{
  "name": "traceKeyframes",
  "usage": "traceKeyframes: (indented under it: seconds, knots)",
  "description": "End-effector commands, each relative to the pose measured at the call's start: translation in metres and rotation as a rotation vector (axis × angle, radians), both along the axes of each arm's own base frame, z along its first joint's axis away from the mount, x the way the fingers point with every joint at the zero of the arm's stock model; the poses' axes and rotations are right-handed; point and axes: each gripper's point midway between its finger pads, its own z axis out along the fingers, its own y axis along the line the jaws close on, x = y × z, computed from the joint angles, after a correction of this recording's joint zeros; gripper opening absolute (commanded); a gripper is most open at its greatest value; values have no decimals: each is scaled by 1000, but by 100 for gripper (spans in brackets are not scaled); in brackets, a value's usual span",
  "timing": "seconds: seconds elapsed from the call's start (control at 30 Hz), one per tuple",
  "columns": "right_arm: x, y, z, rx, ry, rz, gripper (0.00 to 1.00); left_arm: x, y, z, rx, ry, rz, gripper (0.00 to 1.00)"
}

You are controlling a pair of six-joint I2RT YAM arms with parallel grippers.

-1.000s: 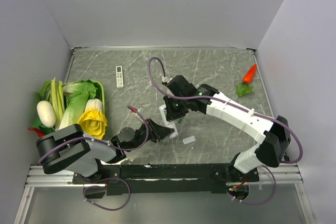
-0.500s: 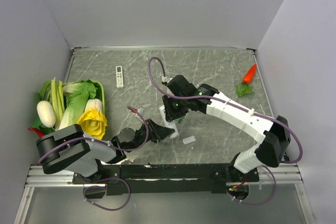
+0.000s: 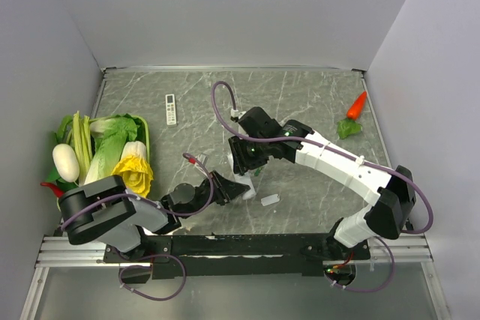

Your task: Load the batteries into the remote control

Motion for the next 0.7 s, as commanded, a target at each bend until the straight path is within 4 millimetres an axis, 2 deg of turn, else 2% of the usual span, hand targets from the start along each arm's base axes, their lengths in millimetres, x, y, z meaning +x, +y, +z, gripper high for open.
traceKeyframes:
  seconds: [0.0,0.2,0.33,0.4,0.43,0.67]
  knots:
    - [1,6,53,112,-101,19,51,-13,22,122,-479,-199,-4,2]
    - [3,-2,63,106,-162,29,52,-14,26,126,-491,-213,-2,2]
    - [-1,-3,83,170,-285,159,52,-16,30,130,-496,-218,2,2]
    - [-1,1,85,201,-369,245,52,-18,33,135,-512,-223,-3,2]
    - [-6,0,95,235,-410,281,52,-20,33,135,-512,-222,-9,2]
    - [-23,-3,107,282,-654,573,52,-27,40,149,-566,-206,-40,2]
